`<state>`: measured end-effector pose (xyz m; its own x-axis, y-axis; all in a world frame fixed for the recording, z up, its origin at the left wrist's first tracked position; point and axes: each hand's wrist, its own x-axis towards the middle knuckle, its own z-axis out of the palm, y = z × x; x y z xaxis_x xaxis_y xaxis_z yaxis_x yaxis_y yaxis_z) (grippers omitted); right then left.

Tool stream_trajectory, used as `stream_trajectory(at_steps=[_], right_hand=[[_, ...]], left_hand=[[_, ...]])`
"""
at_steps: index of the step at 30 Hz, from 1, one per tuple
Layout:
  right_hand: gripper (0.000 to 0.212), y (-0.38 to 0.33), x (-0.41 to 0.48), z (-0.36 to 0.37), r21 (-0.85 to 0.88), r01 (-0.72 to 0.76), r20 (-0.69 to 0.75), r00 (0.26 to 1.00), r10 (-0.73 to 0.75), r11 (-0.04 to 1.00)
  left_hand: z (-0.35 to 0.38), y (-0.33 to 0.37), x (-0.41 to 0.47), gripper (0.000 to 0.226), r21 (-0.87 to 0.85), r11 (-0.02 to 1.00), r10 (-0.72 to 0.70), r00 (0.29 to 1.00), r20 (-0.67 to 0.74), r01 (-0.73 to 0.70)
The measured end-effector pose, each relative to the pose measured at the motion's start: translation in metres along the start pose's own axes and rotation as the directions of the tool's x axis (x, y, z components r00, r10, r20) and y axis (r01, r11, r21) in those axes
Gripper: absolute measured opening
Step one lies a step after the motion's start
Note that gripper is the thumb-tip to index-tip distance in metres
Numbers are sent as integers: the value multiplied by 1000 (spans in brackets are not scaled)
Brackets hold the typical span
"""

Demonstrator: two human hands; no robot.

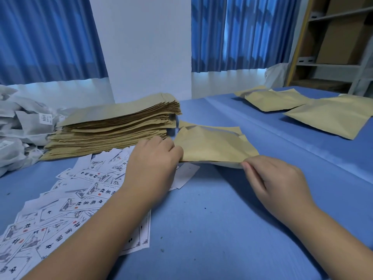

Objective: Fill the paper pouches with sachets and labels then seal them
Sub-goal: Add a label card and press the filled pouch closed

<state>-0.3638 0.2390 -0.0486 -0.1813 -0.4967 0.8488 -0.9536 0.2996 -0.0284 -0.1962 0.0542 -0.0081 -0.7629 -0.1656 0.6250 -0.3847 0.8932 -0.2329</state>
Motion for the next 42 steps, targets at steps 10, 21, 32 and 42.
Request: stream_trajectory(at_steps=[10,21,32,42], right_hand=[[36,-4,0,-2,53,20,87,996,-25,998],[9,4,2,1,44,65,-49,997,-63,997],[8,2,1,2,69,56,11,998,-57,996],[11,5,3,-1,55,62,-57,997,-59,997]], left_hand=[[11,-12,-5,22,-166,986,14,996,-85,-28],[6,-18,-8,4,-143,989,-48,995,-88,35],[5,-10,-3,26,-127,991,47,998,-29,-50],[0,-17,-6,15,-210,975,-72,997,3,71]])
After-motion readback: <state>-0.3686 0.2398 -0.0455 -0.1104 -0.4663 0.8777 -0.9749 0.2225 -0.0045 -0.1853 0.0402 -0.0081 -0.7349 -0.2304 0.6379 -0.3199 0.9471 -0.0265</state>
